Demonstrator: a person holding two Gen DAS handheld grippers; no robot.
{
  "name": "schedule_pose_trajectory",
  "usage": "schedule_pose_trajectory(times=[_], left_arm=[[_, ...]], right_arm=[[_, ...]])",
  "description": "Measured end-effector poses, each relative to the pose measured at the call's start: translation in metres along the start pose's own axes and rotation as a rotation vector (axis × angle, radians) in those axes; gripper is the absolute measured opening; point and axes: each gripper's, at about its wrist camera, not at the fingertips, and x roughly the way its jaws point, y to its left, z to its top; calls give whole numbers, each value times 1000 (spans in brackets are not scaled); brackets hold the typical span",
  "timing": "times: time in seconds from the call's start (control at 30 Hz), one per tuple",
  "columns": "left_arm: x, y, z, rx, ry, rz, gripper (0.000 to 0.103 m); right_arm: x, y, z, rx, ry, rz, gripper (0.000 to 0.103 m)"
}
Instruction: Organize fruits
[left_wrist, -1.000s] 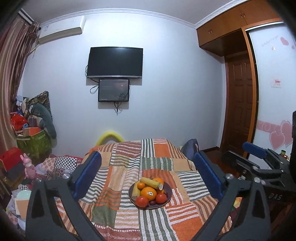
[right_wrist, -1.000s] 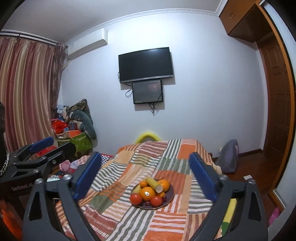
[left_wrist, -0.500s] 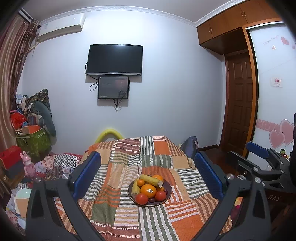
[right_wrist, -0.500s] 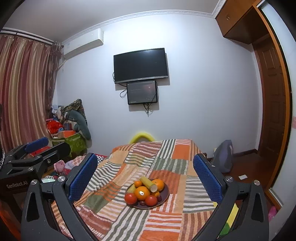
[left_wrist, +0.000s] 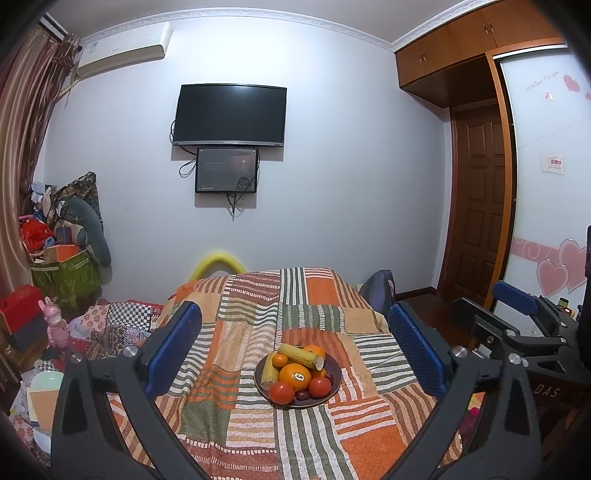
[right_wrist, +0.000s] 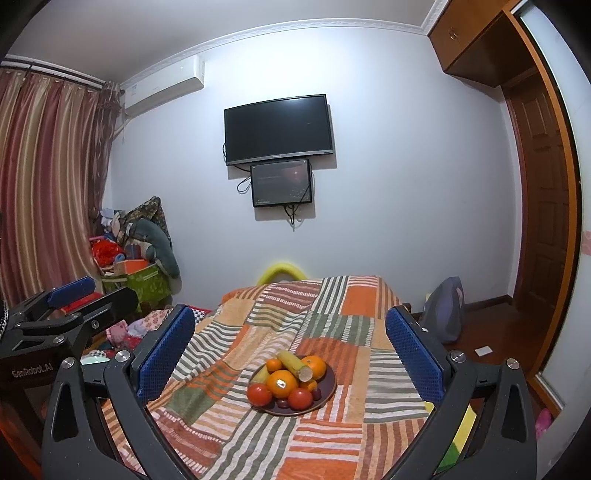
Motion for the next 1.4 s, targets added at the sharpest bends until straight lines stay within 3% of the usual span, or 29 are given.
schedule_pose_trajectory(times=[1.4], left_arm=[[6,-4,0,7,22,-29,103]], right_arm=[[-2,-3,1,15,-19,-15,103]])
